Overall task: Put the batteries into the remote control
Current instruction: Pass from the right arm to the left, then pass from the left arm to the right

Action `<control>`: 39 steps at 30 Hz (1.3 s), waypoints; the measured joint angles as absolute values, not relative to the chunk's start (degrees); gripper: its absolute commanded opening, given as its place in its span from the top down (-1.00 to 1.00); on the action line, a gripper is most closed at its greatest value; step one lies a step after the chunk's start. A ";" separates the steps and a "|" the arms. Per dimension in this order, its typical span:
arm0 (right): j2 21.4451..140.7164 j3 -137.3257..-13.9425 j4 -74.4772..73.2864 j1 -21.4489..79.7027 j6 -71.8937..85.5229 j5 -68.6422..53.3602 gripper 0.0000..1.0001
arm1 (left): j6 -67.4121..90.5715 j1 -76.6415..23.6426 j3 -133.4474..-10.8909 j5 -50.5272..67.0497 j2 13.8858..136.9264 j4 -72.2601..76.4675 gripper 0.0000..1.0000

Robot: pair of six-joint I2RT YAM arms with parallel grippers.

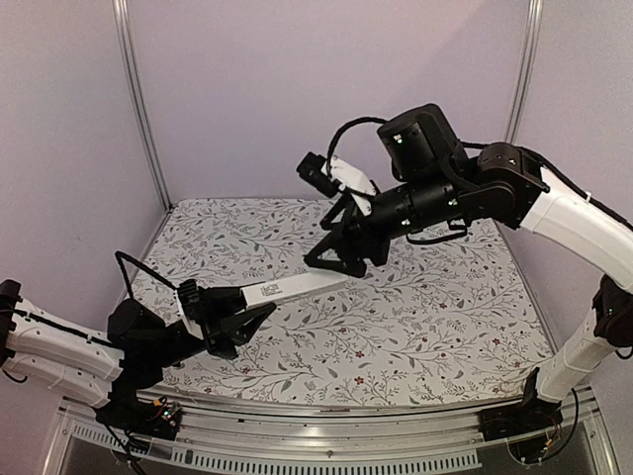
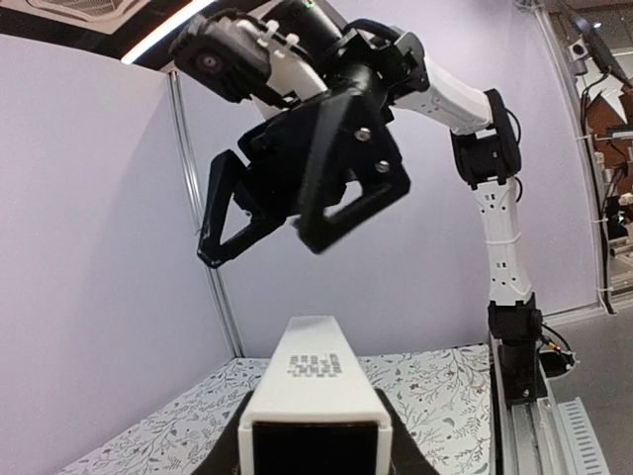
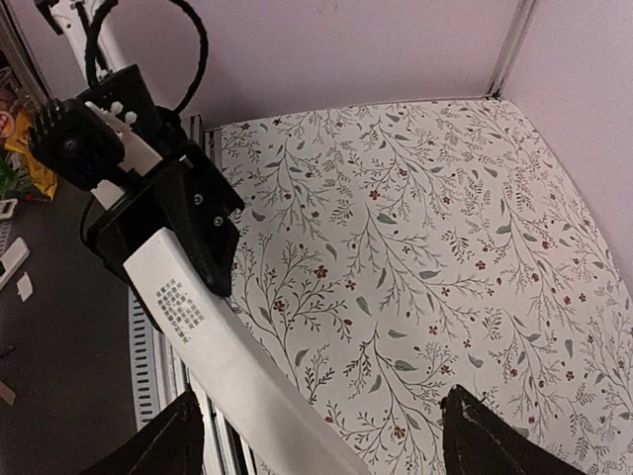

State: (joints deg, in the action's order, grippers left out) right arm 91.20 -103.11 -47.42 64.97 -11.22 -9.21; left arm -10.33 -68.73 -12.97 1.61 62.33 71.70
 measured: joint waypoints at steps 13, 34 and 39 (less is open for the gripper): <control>81.19 -95.70 -56.80 56.25 39.72 9.06 0.96 | -13.91 -68.73 -12.56 -4.05 64.45 74.81 1.00; 105.25 -115.37 -70.72 62.98 41.98 14.22 1.00 | -14.79 -68.75 -12.56 -5.56 67.53 74.78 1.00; 111.11 -122.08 -71.59 65.47 39.57 14.17 1.00 | -14.81 -68.95 -12.32 -6.63 67.53 75.42 1.00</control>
